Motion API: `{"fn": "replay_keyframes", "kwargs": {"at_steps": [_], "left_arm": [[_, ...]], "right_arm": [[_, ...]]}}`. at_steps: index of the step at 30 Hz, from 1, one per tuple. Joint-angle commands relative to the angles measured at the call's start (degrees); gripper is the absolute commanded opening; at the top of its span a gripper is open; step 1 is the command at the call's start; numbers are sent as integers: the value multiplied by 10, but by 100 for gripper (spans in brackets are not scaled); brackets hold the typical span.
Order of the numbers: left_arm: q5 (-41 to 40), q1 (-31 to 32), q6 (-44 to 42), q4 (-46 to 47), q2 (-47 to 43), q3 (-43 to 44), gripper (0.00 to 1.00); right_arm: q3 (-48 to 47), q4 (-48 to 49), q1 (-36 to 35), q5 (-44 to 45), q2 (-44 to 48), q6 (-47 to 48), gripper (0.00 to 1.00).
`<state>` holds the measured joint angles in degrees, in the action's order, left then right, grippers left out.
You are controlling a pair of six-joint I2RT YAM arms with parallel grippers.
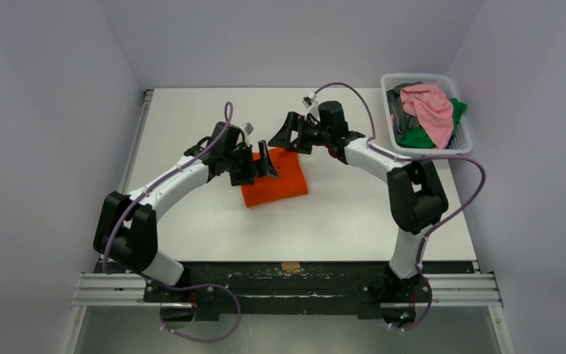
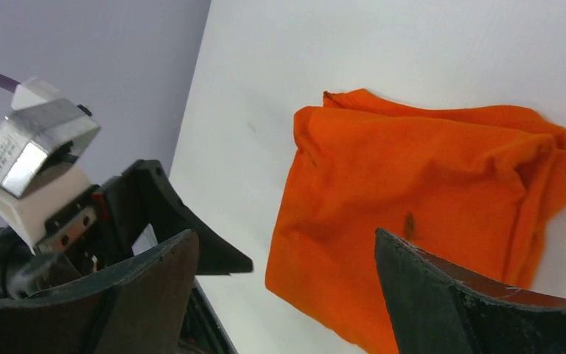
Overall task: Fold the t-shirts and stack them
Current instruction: Smooth out wrinkles on the folded tshirt
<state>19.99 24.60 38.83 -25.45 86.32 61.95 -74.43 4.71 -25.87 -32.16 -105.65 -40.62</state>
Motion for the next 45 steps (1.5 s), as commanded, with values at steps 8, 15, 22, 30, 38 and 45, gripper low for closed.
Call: {"fn": "replay_keyframes", "kwargs": {"at_steps": [8,15,22,30,38,45], "left_arm": [[55,-5,7,76,143,-38,97],[-14,-6,-8,45,113,-103,97],[-7,-5,-8,18,12,-77,97],[-21,-53,3,4,-16,-26,97],[48,-90,6,52,176,102,96],[-75,-98,5,-55,282,184,95]], "right_arm": [[-210,2,13,4,-248,-58,86],[-245,-80,20,33,-290,3,85],[-279,-174,20,21,-190,68,85],[-2,18,5,-55,6,-16,85],[179,172,0,-80,-8,-77,85],[263,149,0,-11,-53,-48,83]]}}
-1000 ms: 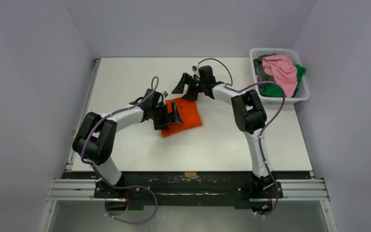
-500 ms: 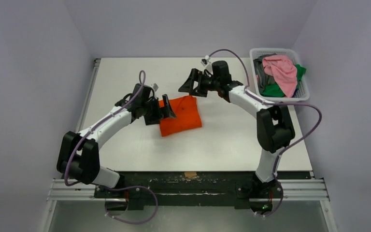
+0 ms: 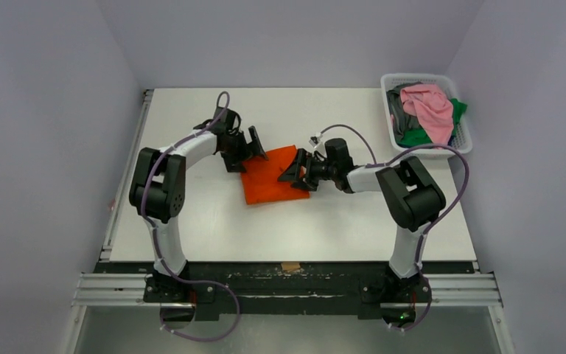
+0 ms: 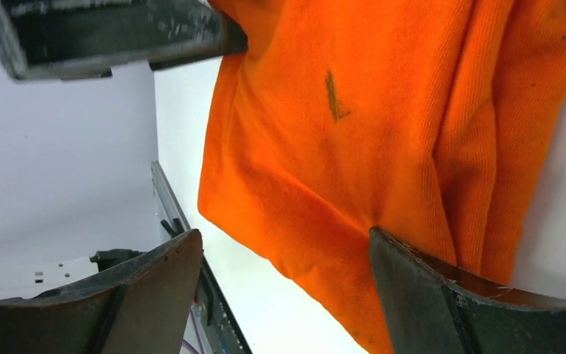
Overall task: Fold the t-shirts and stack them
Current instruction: Smooth out wrinkles on the folded tshirt, then put the neatly folded tshirt into the corner of the board with the left arm
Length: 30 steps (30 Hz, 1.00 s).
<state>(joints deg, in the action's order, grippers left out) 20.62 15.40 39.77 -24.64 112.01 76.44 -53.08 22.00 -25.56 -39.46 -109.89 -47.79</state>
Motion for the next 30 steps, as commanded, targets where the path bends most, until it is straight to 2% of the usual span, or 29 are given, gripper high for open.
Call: {"fn": "replay_keyframes", "kwargs": {"at_steps": [1,5,8,13,17,20,24,30], "left_arm": [[-97,-7,-3,-72,32,40,95],[-72,-6,-11,-69,11,38,95],[-75,-5,-19,-77,-51,39,94],[-199,29,-28,-134,-174,16,97],[-233,36,-1,-130,-218,-56,96],[-236,36,17,-122,-201,-86,85],[-212,36,25,-108,-149,-82,72],[-163,46,32,-75,-79,-64,54]], "right_arm": [[60,-22,-2,64,-8,24,83],[56,-61,-3,79,33,44,83],[25,-106,-3,93,109,68,84],[17,-157,-3,191,236,98,88],[75,-170,-4,252,326,91,88],[111,-198,-3,292,383,96,89],[130,-251,-3,321,445,109,89],[139,-269,-4,368,474,119,89]]}}
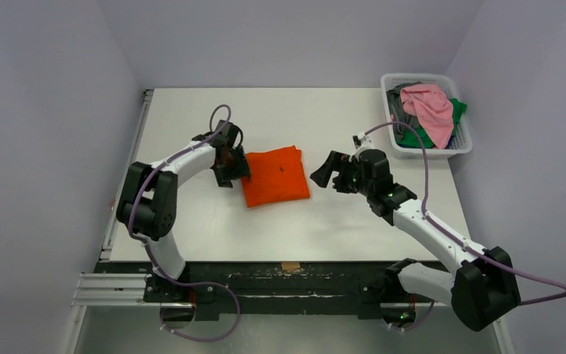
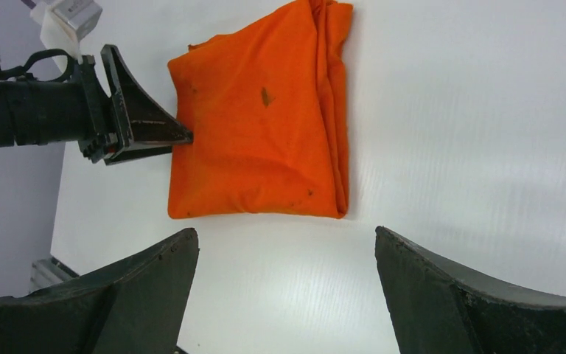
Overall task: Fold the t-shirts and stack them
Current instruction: Put the neatly folded tshirt into the corner of the board with the left arm
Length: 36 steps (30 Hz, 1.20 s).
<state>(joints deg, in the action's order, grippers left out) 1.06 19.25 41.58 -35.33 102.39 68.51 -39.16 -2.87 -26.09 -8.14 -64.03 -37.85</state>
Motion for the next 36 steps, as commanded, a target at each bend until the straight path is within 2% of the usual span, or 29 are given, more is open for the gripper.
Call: {"fn": "replay_keyframes", "kwargs": {"at_steps": [1,4,5,6,7,10,12,15,20,23,26,31,34,36], "left_arm": [[36,11,14,32,30,22,51],[42,16,14,26,66,49,34],[36,16,14,17,78,62,25],[11,16,13,-14,90,82,10],[-29,16,13,-47,103,104,0],[-155,16,-3,-141,132,183,0],[-232,12,-22,-224,162,273,0],[-309,3,-94,-283,206,370,0],[-308,-55,-196,-266,280,492,0],[-333,-78,-233,-296,332,610,0],[-329,-103,-285,-223,343,634,0],[-280,-167,-292,-173,381,703,0],[-271,-214,-263,-173,409,760,0],[-237,-253,-240,-160,412,766,0]], "right_arm": [[-1,-21,2,57,15,22,89],[-3,-22,2,63,10,28,89],[-4,-24,2,66,8,30,89],[-5,-28,2,69,6,32,89],[-5,-32,3,71,6,35,89],[-3,-33,3,71,9,43,89],[-1,-36,2,76,14,50,89],[7,-45,2,96,28,57,89],[6,-65,2,127,54,69,89],[15,-59,3,157,63,69,89],[10,-64,2,172,53,74,89],[3,-66,3,196,32,79,89],[-3,-69,2,215,17,83,89],[-5,-69,3,220,9,84,89]]}}
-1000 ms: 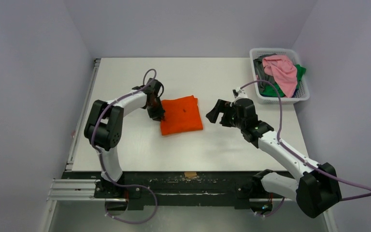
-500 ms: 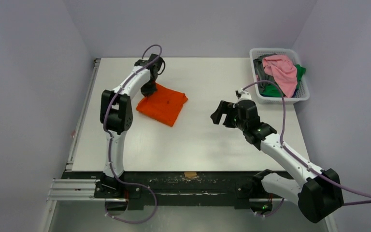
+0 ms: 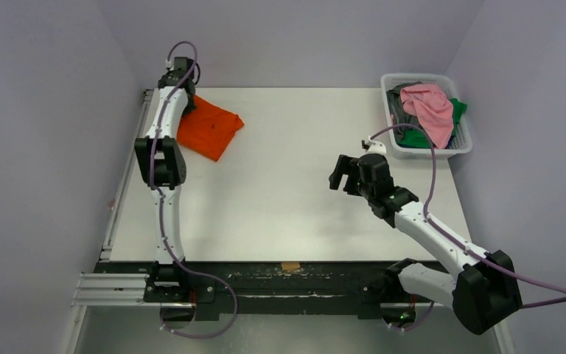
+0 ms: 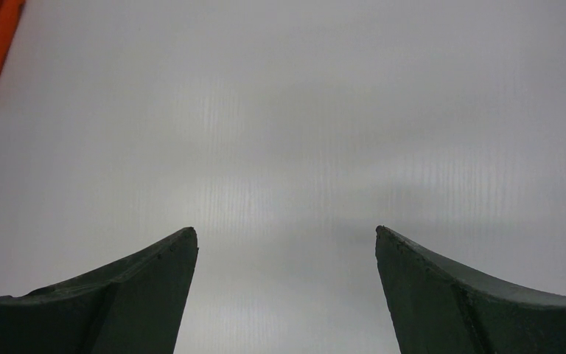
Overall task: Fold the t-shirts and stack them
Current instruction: Put the neatly folded tshirt into the corner of the board with the left arm
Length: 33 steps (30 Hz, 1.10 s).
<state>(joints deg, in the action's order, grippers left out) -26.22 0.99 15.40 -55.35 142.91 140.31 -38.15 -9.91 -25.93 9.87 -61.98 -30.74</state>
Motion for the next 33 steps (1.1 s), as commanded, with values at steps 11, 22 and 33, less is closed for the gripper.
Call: {"fn": "replay_keyframes", "kwargs": {"at_steps": [11,22,33], "left_arm": [[111,-135,6,126,11,53,0],[70,-137,14,123,18,63,23],[33,-116,23,89,-142,37,100]], "right_arm": [[-24,-9,1,61,-39,16,89],[-24,-16,1,52,-13,13,89],[-26,-31,1,74,3,-2,92]]}}
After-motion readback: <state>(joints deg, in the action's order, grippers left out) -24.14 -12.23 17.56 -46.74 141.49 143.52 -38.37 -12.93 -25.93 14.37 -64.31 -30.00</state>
